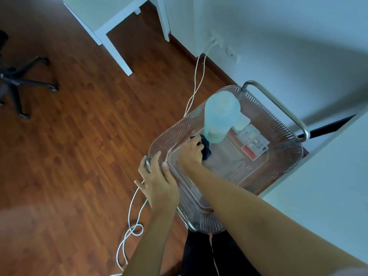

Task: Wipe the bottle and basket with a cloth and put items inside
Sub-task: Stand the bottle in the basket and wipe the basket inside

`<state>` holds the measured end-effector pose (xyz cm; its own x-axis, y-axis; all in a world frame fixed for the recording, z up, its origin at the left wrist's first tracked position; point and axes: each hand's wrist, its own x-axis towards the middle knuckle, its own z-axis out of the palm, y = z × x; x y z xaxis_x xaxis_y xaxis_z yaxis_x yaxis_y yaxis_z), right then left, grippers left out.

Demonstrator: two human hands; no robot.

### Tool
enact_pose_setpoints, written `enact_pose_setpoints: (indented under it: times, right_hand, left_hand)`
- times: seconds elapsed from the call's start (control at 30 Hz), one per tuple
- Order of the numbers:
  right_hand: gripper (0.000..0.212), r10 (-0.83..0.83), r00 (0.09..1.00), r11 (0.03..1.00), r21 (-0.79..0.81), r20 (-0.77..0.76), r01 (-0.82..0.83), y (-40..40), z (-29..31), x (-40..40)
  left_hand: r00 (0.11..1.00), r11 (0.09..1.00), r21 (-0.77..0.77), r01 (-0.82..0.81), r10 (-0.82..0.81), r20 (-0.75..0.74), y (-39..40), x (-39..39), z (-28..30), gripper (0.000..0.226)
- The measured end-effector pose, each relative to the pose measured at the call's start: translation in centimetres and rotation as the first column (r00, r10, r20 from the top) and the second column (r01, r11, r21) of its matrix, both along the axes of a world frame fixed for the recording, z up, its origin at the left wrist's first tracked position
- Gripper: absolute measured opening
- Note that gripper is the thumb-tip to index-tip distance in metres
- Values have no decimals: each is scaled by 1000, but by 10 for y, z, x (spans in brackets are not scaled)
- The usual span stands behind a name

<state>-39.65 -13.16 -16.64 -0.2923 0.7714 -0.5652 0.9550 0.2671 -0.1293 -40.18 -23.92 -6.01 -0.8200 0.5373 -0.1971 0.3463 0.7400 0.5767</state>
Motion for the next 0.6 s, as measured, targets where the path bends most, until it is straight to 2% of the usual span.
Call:
enact_pose_setpoints:
  times: [0.07, 0.17, 0.23, 0.3, 0.37, 0.47, 0.53, 0.6]
  right_hand:
    - [52, 58, 997, 998, 21, -50, -57, 3, 0, 9]
    - [52, 321, 938, 947, 69, -130, -314, -10, 1, 48]
    - [48, 432, 891, 901, 91, -140, -423, -23, 0, 82]
    - [48, 494, 863, 861, 191, -103, -470, -27, -5, 104]
    - [52, 486, 869, 851, 276, -92, -447, -23, -11, 107]
    - [65, 487, 854, 873, 106, -184, -476, -20, -24, 104]
    - [68, 586, 780, 807, 66, -219, -587, -18, -27, 108]
    - [67, 737, 620, 651, 37, -269, -758, -21, -21, 115]
  left_hand:
    - [1000, 1000, 0, -8, 8, 1, 1, -1, 0, 34]
    - [1000, 1000, -20, -10, 10, 16, 0, 0, 2, 34]
    - [1000, 1000, -26, -6, 6, 22, -1, 0, 4, 34]
    - [1000, 1000, -19, -1, 1, 17, -1, 1, 6, 34]
    - [1000, 1000, -16, 7, -7, 11, 0, 0, 5, 34]
    - [1000, 1000, -13, -3, 3, 15, -1, -2, 2, 33]
    - [1000, 1000, 1, 0, 0, -12, 0, -1, 3, 33]
    - [1000, 1000, 12, -6, 6, -21, 0, 1, 6, 32]
